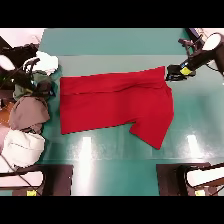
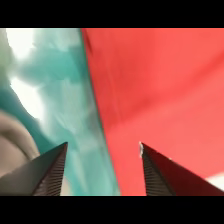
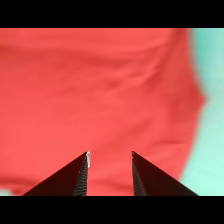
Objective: Fold the shirts.
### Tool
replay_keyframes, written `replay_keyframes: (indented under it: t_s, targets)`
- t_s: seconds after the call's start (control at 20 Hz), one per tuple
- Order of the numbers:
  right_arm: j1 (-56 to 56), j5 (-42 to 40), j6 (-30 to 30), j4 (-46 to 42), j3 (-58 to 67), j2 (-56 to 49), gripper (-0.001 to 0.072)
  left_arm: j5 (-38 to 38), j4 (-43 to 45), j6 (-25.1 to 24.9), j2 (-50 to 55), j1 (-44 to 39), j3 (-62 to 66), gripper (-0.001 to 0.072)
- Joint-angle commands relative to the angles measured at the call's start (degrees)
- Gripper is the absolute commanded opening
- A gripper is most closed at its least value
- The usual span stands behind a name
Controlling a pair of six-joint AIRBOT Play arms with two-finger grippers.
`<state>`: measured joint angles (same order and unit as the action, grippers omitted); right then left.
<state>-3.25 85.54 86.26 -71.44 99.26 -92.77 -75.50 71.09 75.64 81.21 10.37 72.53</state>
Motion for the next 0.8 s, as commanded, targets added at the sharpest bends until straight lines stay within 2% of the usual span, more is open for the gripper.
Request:
replay_keyframes:
  t_s: [0.0,0.15,0.25,0.5,0.75]
  targets:
    - [-2.7,3.6,-2.9,10.4,0.0,2.8,0.0307,1.3,-4.1,0.3,-9.5,3.1,-15.9,0.0540]
    - [-2.7,4.3,-3.4,10.3,0.0,3.7,0.0307,2.0,-10.4,-1.1,-13.0,5.5,-25.9,0.0540]
    - [-2.3,4.8,-3.4,10.3,0.0,3.8,0.0307,2.4,-10.5,-1.1,-13.2,5.5,-29.4,0.0540]
    - [-2.1,5.5,-3.4,10.3,0.0,3.8,0.0307,5.4,-11.5,-1.3,-13.1,5.3,-35.5,0.0540]
    - [-2.6,8.2,-3.5,10.3,-0.1,3.8,0.0307,6.2,-16.1,-4.1,-13.1,5.3,-37.9,0.0538]
